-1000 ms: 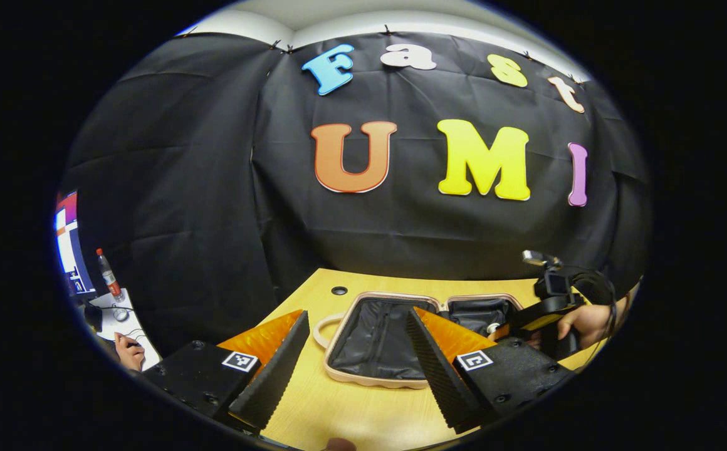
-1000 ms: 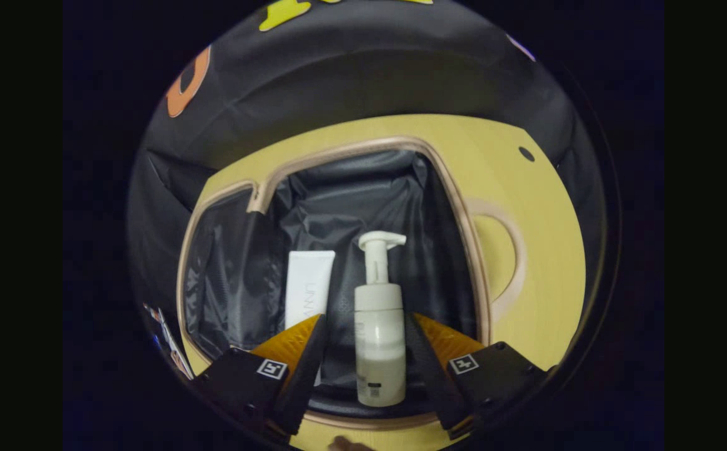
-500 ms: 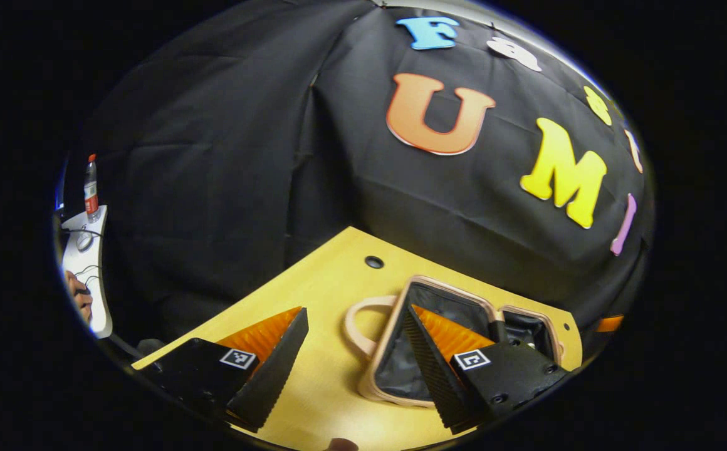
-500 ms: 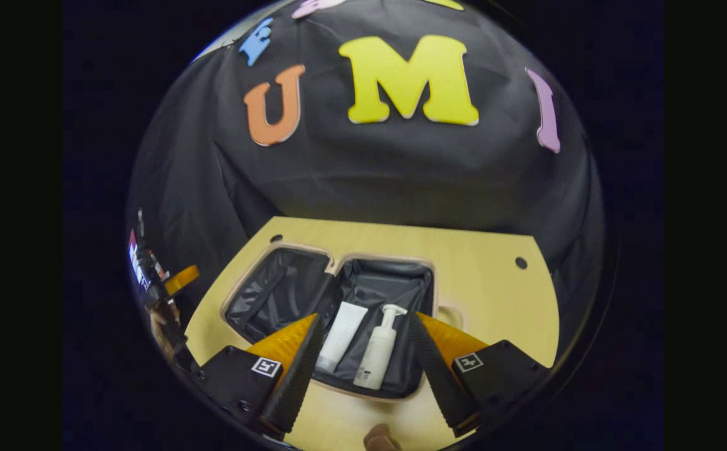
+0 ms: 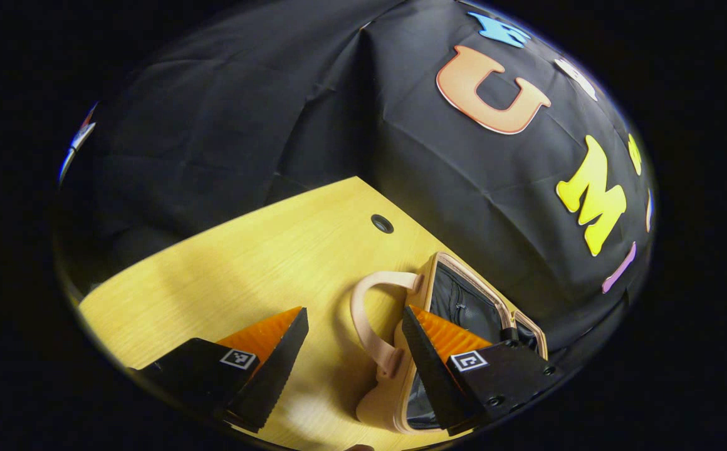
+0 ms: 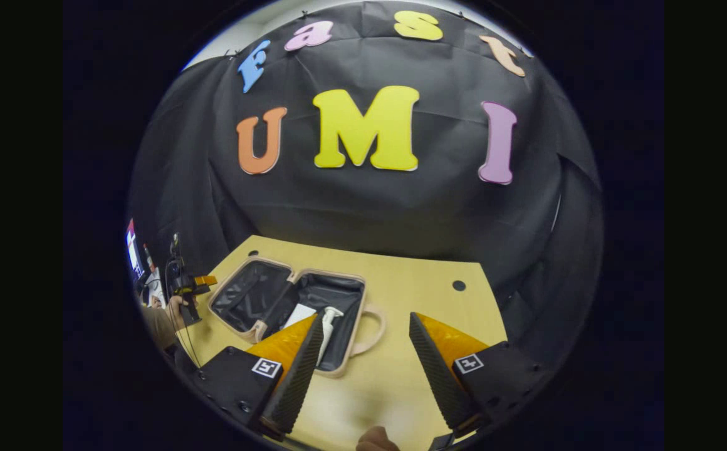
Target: First open the suitcase, pack the skin care products into it, and then close the suitcase.
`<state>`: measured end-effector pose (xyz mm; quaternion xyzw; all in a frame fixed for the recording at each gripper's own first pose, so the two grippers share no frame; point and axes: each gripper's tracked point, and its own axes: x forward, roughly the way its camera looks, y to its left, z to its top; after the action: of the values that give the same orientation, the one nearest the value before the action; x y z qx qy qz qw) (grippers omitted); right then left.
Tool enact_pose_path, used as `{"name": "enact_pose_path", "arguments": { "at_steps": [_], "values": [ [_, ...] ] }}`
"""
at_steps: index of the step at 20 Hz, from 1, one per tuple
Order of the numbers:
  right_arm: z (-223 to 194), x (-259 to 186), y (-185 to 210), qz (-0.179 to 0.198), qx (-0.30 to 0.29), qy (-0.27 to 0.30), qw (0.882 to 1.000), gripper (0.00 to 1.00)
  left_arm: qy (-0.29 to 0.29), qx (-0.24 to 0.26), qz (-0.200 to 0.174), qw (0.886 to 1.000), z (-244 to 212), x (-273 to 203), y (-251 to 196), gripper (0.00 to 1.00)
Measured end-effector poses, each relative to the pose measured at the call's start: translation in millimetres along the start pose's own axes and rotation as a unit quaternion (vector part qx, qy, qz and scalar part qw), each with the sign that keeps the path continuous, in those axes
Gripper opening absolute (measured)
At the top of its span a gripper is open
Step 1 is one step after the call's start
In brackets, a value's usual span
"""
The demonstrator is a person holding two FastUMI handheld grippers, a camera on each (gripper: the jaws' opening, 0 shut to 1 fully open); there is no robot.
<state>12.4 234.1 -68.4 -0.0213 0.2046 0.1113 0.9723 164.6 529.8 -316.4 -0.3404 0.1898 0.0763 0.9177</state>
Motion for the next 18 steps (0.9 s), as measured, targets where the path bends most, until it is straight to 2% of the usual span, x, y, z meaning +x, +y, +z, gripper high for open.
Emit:
{"name": "enact_pose_path", "arguments": {
  "at_steps": [1,2,4,5,6,7,8,9,10,11,12,13,14,16,17,18],
  "values": [
    [-4,-6,-5,-0.006,0.002,0.005,1.000,0.77,0.004,-0.015,-0.010,1.000,-1,6,-3,0.96],
    [-9,-10,-10,-0.013,0.004,0.011,1.000,0.82,0.007,-0.028,-0.015,0.999,-4,11,-5,0.91],
    [-18,-15,-17,-0.022,0.007,0.022,0.999,0.82,0.013,-0.050,-0.029,0.998,-9,19,-8,0.80],
    [-30,-10,-16,-0.024,0.008,0.027,0.999,0.82,0.016,-0.063,-0.040,0.997,-10,23,-11,0.89],
    [-32,-11,-19,-0.027,0.009,0.031,0.999,0.82,0.017,-0.081,-0.055,0.995,-9,25,-16,0.67],
    [-32,-13,-22,-0.030,0.012,0.032,0.999,0.77,0.016,-0.100,-0.071,0.992,-8,26,-20,0.63],
    [-33,-16,-23,-0.031,0.019,0.033,0.999,0.81,0.014,-0.119,-0.082,0.989,-5,27,-22,0.54],
    [-33,-18,-25,-0.034,0.025,0.034,0.999,0.81,0.014,-0.139,-0.088,0.986,-4,29,-21,0.64],
    [-34,-20,-28,-0.038,0.031,0.034,0.998,0.81,0.014,-0.164,-0.095,0.982,-3,28,-21,0.46],
    [-34,-22,-30,-0.042,0.036,0.033,0.998,0.81,0.016,-0.186,-0.100,0.977,-1,26,-19,0.43],
    [-33,-25,-34,-0.048,0.040,0.033,0.998,0.81,0.015,-0.197,-0.095,0.976,-2,27,-15,0.35],
    [-31,-29,-37,-0.054,0.048,0.029,0.997,0.82,0.018,-0.207,-0.084,0.975,-6,29,-8,0.39],
    [-28,-34,-39,-0.057,0.057,0.023,0.996,0.82,0.019,-0.220,-0.086,0.972,-7,27,-10,0.10],
    [-24,-44,-45,-0.069,0.066,0.012,0.995,0.82,0.020,-0.226,-0.087,0.970,-6,28,-13,0.07],
    [-24,-51,-50,-0.077,0.068,0.007,0.995,0.85,0.026,-0.223,-0.081,0.971,-8,26,-11,0.06],
    [-23,-57,-55,-0.088,0.071,0.001,0.994,0.77,0.028,-0.225,-0.078,0.971,-5,26,-12,0.05]
  ]
}}
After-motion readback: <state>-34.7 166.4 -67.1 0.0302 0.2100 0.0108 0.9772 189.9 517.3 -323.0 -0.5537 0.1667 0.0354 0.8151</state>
